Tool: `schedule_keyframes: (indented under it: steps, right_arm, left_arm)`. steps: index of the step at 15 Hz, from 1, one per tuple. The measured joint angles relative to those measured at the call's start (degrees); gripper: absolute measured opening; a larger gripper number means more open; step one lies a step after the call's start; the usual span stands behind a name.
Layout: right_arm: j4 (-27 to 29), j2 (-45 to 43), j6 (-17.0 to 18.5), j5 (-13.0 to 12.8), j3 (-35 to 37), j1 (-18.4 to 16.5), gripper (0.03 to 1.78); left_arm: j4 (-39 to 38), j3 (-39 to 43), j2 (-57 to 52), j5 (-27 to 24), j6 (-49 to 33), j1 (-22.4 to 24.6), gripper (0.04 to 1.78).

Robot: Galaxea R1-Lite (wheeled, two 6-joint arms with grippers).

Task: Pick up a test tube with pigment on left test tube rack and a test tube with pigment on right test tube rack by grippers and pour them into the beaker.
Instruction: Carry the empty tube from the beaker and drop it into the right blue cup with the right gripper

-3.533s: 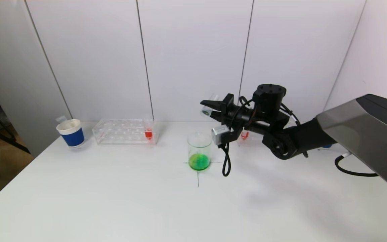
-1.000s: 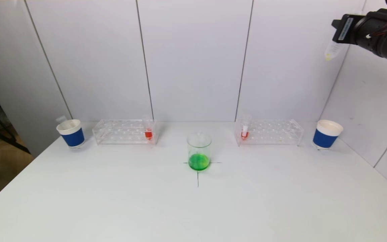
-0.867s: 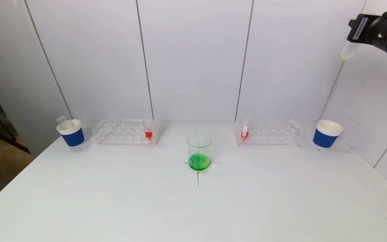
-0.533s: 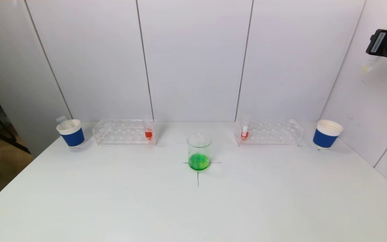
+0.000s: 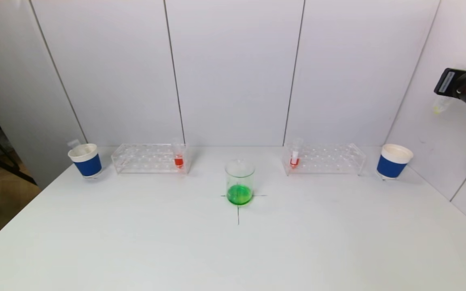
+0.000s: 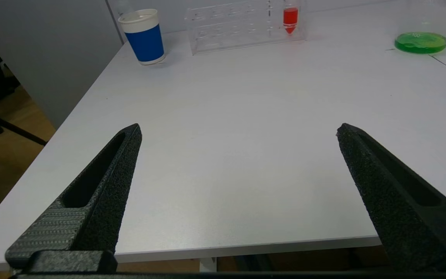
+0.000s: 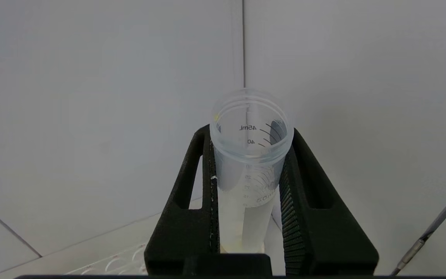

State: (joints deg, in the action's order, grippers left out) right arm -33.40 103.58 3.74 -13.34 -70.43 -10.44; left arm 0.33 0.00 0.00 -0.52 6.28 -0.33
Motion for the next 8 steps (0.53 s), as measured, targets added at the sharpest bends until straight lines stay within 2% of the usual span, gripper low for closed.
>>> schedule_keyframes:
  steps: [2,8]
  right_arm:
    - [-3.36,1.27,-0.02,0.04,3.04,-0.23,0.5]
    - [-4.94,5.12,1.99,0.37,6.86,-0.39,0.5]
  left_arm:
    - [0.02,0.0,0.0,0.0,0.02,-0.02,1.76]
    - [0.02,0.0,0.0,0.0,0.05,-0.02,1.76]
